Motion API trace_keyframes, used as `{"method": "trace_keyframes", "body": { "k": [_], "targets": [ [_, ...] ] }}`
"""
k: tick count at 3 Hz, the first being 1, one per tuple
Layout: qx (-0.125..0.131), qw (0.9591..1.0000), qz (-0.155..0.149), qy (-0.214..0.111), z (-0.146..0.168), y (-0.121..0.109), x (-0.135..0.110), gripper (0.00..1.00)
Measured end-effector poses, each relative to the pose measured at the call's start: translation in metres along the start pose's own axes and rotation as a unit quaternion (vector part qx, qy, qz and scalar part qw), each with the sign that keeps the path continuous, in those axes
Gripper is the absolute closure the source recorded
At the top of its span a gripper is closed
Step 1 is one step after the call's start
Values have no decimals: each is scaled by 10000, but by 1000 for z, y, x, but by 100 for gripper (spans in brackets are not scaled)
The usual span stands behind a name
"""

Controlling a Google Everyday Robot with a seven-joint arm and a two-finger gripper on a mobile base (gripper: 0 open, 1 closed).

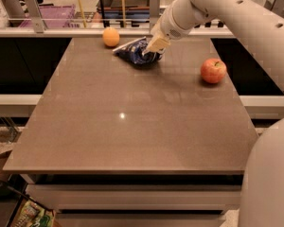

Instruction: Move blue chip bag near orange

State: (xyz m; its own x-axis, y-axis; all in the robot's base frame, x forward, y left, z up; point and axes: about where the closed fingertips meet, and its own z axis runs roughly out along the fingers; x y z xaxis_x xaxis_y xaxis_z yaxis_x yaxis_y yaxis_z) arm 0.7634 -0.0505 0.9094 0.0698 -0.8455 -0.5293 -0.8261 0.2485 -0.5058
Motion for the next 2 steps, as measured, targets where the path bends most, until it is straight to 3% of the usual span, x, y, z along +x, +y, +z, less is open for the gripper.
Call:
{"method": "trace_keyframes", "body": {
  "k": [1,2],
  "targets": [
    [-22,10000,-2,-1,3,1,0,0],
    [-23,10000,-3,-1,3,2,0,0]
  ]
}}
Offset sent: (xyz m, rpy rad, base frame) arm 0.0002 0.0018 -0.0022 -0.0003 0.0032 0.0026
